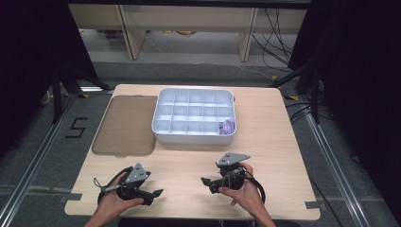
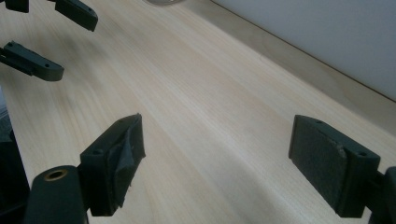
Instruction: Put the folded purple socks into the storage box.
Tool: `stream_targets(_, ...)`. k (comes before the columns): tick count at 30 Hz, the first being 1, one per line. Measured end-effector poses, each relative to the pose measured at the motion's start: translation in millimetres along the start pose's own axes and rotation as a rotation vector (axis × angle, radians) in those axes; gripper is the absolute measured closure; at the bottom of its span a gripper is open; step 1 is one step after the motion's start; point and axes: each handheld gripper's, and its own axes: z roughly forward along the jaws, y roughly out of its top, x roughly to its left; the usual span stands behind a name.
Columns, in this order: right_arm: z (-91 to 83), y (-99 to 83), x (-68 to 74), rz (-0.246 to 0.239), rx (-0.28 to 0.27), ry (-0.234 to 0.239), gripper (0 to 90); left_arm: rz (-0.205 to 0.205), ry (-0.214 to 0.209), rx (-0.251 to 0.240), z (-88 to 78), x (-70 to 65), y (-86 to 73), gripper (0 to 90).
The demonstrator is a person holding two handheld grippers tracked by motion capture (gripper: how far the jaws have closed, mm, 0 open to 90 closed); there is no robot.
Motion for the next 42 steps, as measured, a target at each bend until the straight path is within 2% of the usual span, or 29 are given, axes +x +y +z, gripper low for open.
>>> stream_targets(1, 0.3, -2.0, 0.0, -0.005, -0.01, 0.004, 18.9, -0.005, 0.001, 0.0, 0.0, -0.4, -0.1, 21.0)
stream_targets(2, -1.0, -3.5, 1.2, 0.009, 0.001, 0.006, 18.8, -0.01, 0.005, -0.001, 0.1, -0.7, -0.2, 21.0)
stream_targets(3, -0.8, -4.9, 0.0, -0.011, -0.001, 0.011, 18.7, -0.006, 0.002, -0.003, 0.3, -0.5, -0.2, 21.0)
stream_targets(7, -3.7, -11.8, 1.8, 0.006, -0.002, 0.0, 18.5, 0.002, 0.008, 0.004, 0.2, -0.3, -0.2, 21.0)
stream_targets(8, -4.4, -13.3, 2.2, 0.012, 0.003, 0.002, 18.5, -0.004, 0.001, 0.001, 0.6, -1.5, -0.1, 21.0)
stream_targets(9, -4.0, -15.1, 2.3, 0.01, -0.006, 0.004, 18.5, -0.032, -0.005, -0.006, 1.6, -3.5, -0.5, 21.0)
stream_targets(11, -5.4, -17.1, 2.4, 0.008, 0.001, 0.006, 18.5, 0.007, 0.005, 0.011, 1.0, -2.1, -0.1, 21.0)
stream_targets(12, -6.5, -18.2, 2.9, 0.015, 0.008, -0.001, 18.5, -0.008, 0.001, 0.007, 1.8, -3.7, -0.4, 21.0)
stream_targets(13, -7.3, -19.3, 4.0, 0.031, 0.006, 0.001, 18.4, 0.009, 0.003, 0.009, 1.5, -3.7, 0.0, 21.0)
stream_targets(16, -7.8, -23.3, 3.7, 0.019, 0.003, 0.001, 18.1, 0.006, -0.008, 0.004, 2.2, -5.2, -0.1, 21.0)
stream_targets(17, -8.9, -25.0, 5.6, 0.04, 0.015, -0.003, 18.1, -0.015, -0.007, 0.002, 2.8, -6.8, -0.5, 21.0)
stream_targets(18, -8.3, -26.7, 4.7, 0.021, 0.009, 0.006, 18.1, 0.006, -0.004, 0.006, 2.4, -5.9, -0.1, 21.0)
stream_targets(20, -9.2, -29.1, 5.7, 0.022, 0.012, 0.002, 18.1, -0.009, -0.004, 0.005, 3.1, -7.6, -0.5, 21.0)
stream_targets(23, -10.2, -30.8, 6.5, 0.027, 0.009, 0.003, 18.1, -0.007, -0.009, -0.001, 3.3, -9.4, -0.2, 21.0)
stream_targets(25, -11.9, -33.2, 7.5, 0.032, 0.022, -0.003, 18.1, 0.007, -0.005, 0.003, 2.8, -10.2, 0.4, 21.0)
stream_targets(26, -11.7, -33.9, 7.8, 0.032, 0.021, -0.005, 18.1, 0.027, -0.01, 0.005, 2.4, -9.7, 0.9, 21.0)
stream_targets(33, -9.8, -34.6, 7.4, 0.015, 0.033, 0.001, 18.0, 0.019, 0.0, 0.004, 3.8, -10.6, 0.3, 21.0)
stream_targets(37, -10.0, -34.7, 7.7, 0.028, 0.041, 0.004, 17.9, 0.019, -0.009, 0.002, 3.6, -10.9, 0.4, 20.9)
stream_targets(38, -8.5, -35.1, 6.4, 0.012, 0.036, 0.004, 17.8, 0.002, -0.012, 0.001, 4.3, -11.9, -0.1, 21.0)
stream_targets(39, -8.3, -35.2, 6.5, 0.016, 0.04, 0.005, 17.8, 0.002, -0.012, 0.001, 4.4, -11.8, -0.1, 20.9)
stream_targets(40, -8.7, -35.1, 7.0, 0.022, 0.045, 0.003, 17.8, 0.033, -0.002, 0.011, 3.8, -9.5, 0.3, 21.0)
stream_targets(42, -9.1, -35.0, 7.2, 0.023, 0.045, 0.003, 17.8, 0.023, -0.002, 0.008, 3.9, -10.0, 0.0, 20.9)
